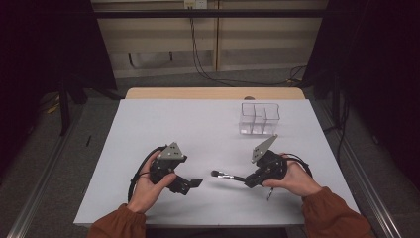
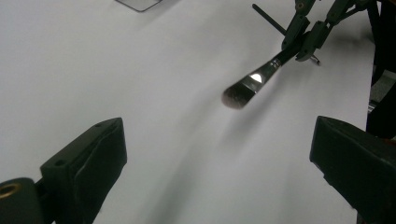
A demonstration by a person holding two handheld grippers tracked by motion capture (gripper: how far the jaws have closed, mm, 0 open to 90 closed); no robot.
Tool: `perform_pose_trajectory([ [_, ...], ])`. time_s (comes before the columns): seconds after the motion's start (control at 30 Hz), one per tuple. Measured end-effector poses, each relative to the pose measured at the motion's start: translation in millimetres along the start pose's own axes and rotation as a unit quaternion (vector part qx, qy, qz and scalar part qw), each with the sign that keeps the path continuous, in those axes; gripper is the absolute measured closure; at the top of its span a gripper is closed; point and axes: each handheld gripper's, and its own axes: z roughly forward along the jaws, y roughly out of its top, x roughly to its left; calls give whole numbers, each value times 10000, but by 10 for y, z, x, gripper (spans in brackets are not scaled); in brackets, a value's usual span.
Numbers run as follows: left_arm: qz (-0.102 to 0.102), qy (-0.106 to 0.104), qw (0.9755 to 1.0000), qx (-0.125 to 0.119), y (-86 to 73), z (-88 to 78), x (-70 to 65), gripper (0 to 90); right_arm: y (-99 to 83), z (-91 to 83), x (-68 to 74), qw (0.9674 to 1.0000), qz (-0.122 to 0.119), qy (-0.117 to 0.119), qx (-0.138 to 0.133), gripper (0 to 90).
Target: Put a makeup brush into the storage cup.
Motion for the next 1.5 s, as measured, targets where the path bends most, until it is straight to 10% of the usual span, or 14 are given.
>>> perform_pose_trajectory([
  [0.63,-208,297,9988,-327,-161,-78,18,35,-120,54,69,9945,434,-459,-838,798],
  [1.5,-315,336,9979,-461,-193,-45,-2,35,-194,51,147,9718,476,-857,-2143,797],
])
